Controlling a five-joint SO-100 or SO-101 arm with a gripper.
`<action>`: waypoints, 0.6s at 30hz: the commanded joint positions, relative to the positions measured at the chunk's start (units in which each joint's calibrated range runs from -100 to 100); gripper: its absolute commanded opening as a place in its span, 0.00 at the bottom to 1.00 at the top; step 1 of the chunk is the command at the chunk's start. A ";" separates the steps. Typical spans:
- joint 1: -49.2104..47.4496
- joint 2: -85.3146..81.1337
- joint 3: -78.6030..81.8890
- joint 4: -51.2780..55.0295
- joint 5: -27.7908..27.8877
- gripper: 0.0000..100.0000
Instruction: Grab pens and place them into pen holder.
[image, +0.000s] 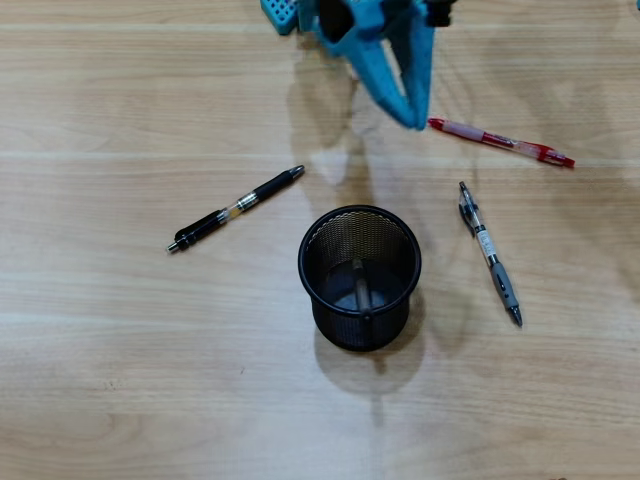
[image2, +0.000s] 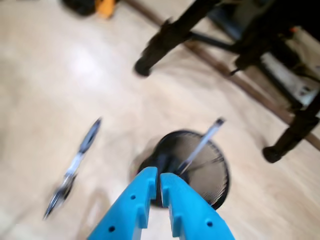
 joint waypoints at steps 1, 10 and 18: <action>-5.99 -5.47 -0.43 12.20 2.70 0.02; -20.62 -5.81 1.83 17.94 4.48 0.02; -30.77 -1.39 2.20 17.85 4.06 0.02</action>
